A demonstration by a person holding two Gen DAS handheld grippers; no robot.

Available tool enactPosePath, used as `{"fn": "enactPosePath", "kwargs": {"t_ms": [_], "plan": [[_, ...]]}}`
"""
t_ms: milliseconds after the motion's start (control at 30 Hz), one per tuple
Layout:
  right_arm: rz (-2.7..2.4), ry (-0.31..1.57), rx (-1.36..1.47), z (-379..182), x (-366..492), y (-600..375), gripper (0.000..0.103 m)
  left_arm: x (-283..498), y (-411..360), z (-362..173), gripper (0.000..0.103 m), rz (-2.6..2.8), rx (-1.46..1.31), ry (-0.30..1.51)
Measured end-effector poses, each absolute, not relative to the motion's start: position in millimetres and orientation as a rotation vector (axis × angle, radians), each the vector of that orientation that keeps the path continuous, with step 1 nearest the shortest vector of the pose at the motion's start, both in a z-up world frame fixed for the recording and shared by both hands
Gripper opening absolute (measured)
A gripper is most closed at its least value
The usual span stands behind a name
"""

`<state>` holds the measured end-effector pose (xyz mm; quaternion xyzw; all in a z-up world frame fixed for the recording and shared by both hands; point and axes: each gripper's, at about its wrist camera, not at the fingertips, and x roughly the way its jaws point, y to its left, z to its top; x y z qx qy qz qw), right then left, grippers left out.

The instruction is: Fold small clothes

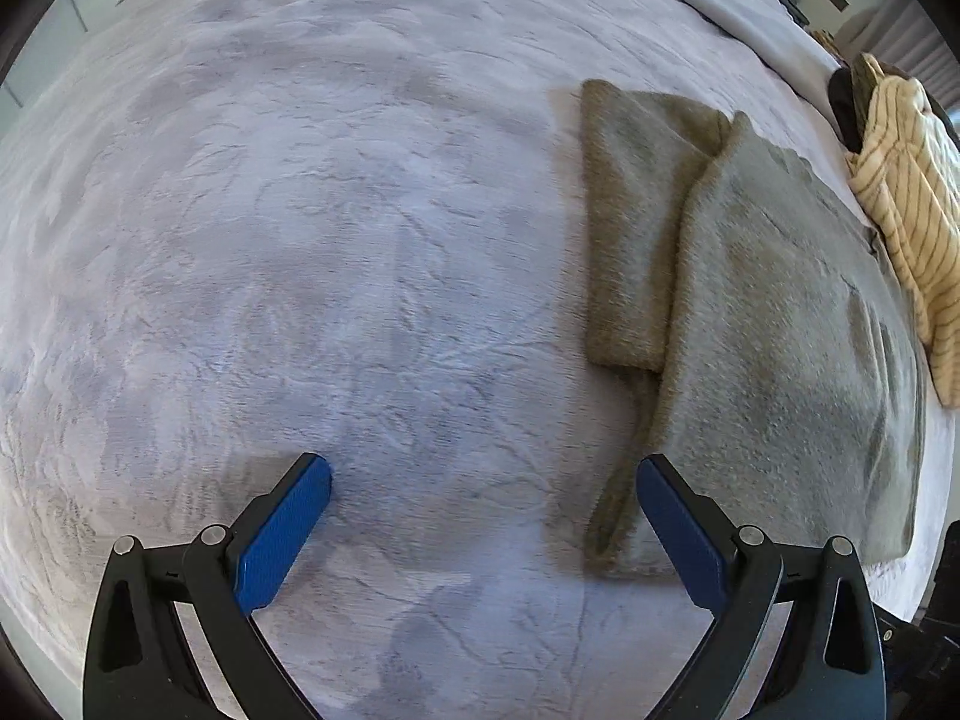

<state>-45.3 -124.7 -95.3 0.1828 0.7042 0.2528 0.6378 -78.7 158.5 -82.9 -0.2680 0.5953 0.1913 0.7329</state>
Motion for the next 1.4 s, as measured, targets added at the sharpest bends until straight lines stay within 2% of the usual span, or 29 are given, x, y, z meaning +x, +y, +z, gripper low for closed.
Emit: {"fn": "enactPosePath", "kwargs": {"t_ms": [433, 567, 1067, 1100, 1133, 1167, 1233, 1400], "plan": [[0.546, 1.591, 0.559, -102.0, -44.7, -147.2, 0.067, -28.1, 116.7, -97.2, 0.102, 0.306, -0.519, 1.377], [0.517, 1.578, 0.661, -110.1, -42.4, -152.6, 0.071, -16.7, 110.5, -98.5, 0.102, 0.280, -0.533, 1.374], [0.469, 1.471, 0.983, -134.4, -33.3, -137.7, 0.074, -14.8, 142.2, -100.1, 0.102, 0.199, -0.833, 1.228], [0.469, 1.469, 1.005, -136.2, -32.8, -136.6, 0.072, -13.8, 144.6, -100.9, 0.102, 0.194, -0.850, 1.220], [0.466, 1.468, 1.027, -137.9, -31.7, -134.9, 0.056, -12.3, 145.9, -102.0, 0.102, 0.183, -0.869, 1.213], [0.462, 1.475, 1.028, -138.5, -31.5, -135.0, 0.029, -10.9, 148.0, -103.2, 0.102, 0.167, -0.892, 1.205], [0.473, 1.473, 1.029, -136.1, -25.5, -132.3, 0.011, -7.6, 152.3, -107.5, 0.102, 0.118, -0.958, 1.192], [0.621, 1.395, 1.019, -106.8, -16.0, -132.9, 0.011, 3.3, 154.3, -119.0, 0.102, 0.016, -1.081, 1.170]]}}
